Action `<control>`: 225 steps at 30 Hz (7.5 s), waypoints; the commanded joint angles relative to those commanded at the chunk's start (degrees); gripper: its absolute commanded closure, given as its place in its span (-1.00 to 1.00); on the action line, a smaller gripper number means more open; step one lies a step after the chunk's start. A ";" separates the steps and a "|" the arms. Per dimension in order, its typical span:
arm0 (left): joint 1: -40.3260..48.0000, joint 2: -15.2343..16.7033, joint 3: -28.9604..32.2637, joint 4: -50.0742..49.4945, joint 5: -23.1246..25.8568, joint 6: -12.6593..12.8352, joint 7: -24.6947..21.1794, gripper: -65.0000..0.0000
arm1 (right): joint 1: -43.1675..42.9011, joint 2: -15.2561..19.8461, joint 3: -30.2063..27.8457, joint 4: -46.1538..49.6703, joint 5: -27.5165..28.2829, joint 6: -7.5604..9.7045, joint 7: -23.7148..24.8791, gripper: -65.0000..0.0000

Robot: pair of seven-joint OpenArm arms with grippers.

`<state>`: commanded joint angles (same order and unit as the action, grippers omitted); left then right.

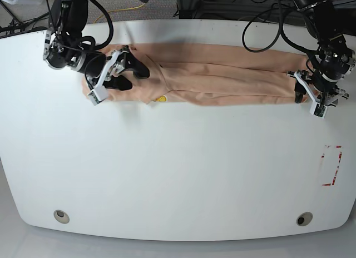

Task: Fold the T-shirt properly
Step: 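Grasp both ends of the peach strip with the right and left grippers, then carry the strip end with the left gripper toward the right gripper, then release the folded end and move the left gripper back to the strip end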

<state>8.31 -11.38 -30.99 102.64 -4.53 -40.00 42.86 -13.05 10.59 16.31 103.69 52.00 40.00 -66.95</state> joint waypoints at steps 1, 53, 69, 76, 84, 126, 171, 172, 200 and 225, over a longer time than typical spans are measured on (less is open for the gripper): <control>0.09 0.00 0.00 -0.88 0.09 0.00 0.00 0.02 | 0.00 -0.26 -0.70 0.00 -2.02 0.00 0.00 0.01; -1.58 -4.92 -9.93 -21.98 -30.15 0.00 17.93 -0.32 | 10.55 8.79 -1.93 -19.96 -14.59 0.00 6.68 0.17; -1.41 -2.99 -4.22 -22.59 -35.08 0.00 18.11 0.40 | 10.55 7.30 -1.58 -19.96 -14.77 0.00 6.68 0.18; -2.02 -3.08 -4.57 -16.88 -35.43 0.00 25.23 0.83 | 10.55 7.21 -1.58 -19.96 -14.68 0.00 6.68 0.18; 0.88 -2.46 -1.67 5.01 -35.25 0.00 25.76 0.83 | 10.55 7.21 -1.67 -19.96 -14.68 0.00 6.68 0.18; -10.46 12.04 38.59 2.81 -25.23 0.00 25.76 -0.09 | 10.55 7.12 -1.76 -19.96 -14.59 0.00 6.68 0.18; -29.45 15.30 50.73 -16.53 -24.88 0.00 25.49 0.24 | 10.64 5.89 -1.49 -19.96 -14.59 0.00 6.68 0.18; -29.80 15.82 50.29 -16.00 -25.14 0.00 25.58 0.24 | 10.64 5.89 -1.49 -19.96 -14.59 0.00 6.68 0.18; -23.21 4.92 49.41 -18.46 -24.79 0.00 24.09 0.24 | 12.04 3.52 -1.76 -19.96 -14.59 0.00 6.77 0.18; -28.48 12.13 52.22 -12.66 -24.88 0.00 18.46 0.24 | 12.13 3.60 -1.67 -19.96 -14.59 0.00 6.68 0.18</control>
<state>-20.18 0.75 21.23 89.98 -29.41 -40.00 61.32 -0.92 14.20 14.64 83.74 37.41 40.00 -60.26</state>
